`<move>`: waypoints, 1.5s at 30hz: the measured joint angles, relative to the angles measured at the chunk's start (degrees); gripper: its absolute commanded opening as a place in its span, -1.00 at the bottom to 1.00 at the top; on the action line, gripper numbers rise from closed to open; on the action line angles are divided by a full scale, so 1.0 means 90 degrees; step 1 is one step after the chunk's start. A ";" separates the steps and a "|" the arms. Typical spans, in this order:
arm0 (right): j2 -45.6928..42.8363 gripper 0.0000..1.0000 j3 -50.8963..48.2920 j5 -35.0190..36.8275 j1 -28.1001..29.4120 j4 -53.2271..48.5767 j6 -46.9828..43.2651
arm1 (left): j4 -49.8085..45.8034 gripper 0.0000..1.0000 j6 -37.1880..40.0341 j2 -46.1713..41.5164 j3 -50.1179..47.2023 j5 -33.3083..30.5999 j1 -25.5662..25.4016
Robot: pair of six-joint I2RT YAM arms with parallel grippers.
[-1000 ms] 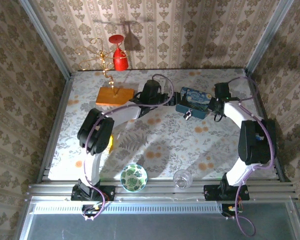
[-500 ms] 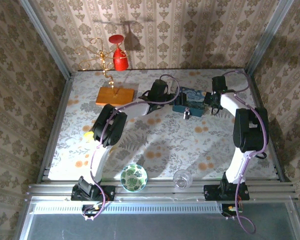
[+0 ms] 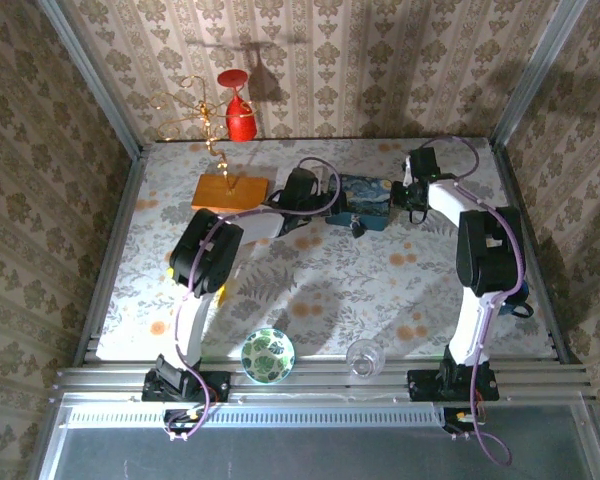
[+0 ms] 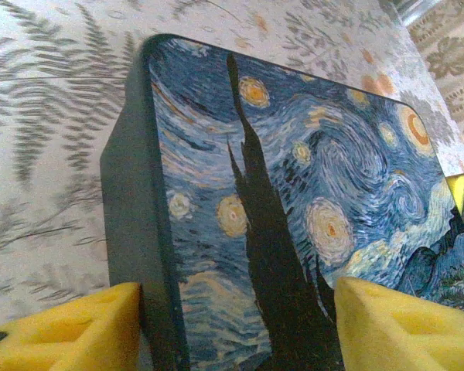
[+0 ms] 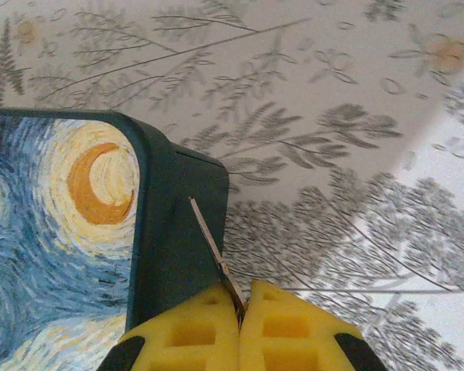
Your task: Unlock a padlock with a key
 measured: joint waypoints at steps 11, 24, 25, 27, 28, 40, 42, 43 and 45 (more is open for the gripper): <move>0.0214 -1.00 0.0294 -0.0204 0.0746 -0.0012 -0.0146 | 0.0755 0.22 -0.0401 -0.1549 -0.2348 -0.1047 -0.0058; 0.0114 -1.00 0.0041 -0.0440 0.1299 0.0304 0.0316 | 0.1112 1.00 -0.0668 -0.2800 -0.4014 -0.2237 -0.0663; 0.0109 -1.00 0.0041 -0.0425 0.1343 0.0272 0.0340 | 0.1049 1.00 -0.0702 -0.2936 -0.4112 -0.2305 -0.0726; 0.0063 -1.00 0.0041 -0.0384 0.1428 0.0141 0.0386 | 0.0814 1.00 -0.0765 -0.3247 -0.4301 -0.2455 -0.0867; 0.0024 -1.00 0.0036 -0.0345 0.1462 0.0066 0.0413 | 0.0658 1.00 -0.0787 -0.3427 -0.4381 -0.2548 -0.0959; -0.1608 -1.00 -0.1258 0.0491 0.1076 -0.0136 0.1015 | -0.0364 0.88 -0.1503 -0.4750 -0.4811 -0.3762 -0.1542; -0.1778 -1.00 -0.1498 0.0566 0.1069 -0.0138 0.1054 | -0.0466 0.83 -0.1530 -0.4731 -0.4855 -0.3747 -0.1625; -0.1863 -1.00 -0.1627 0.0576 0.1076 -0.0136 0.1064 | -0.0440 0.79 -0.1535 -0.4702 -0.4855 -0.3682 -0.1681; -0.2050 -1.00 -0.1880 0.0583 0.1076 -0.0136 0.1110 | -0.0321 0.74 -0.1511 -0.4622 -0.4852 -0.3466 -0.1770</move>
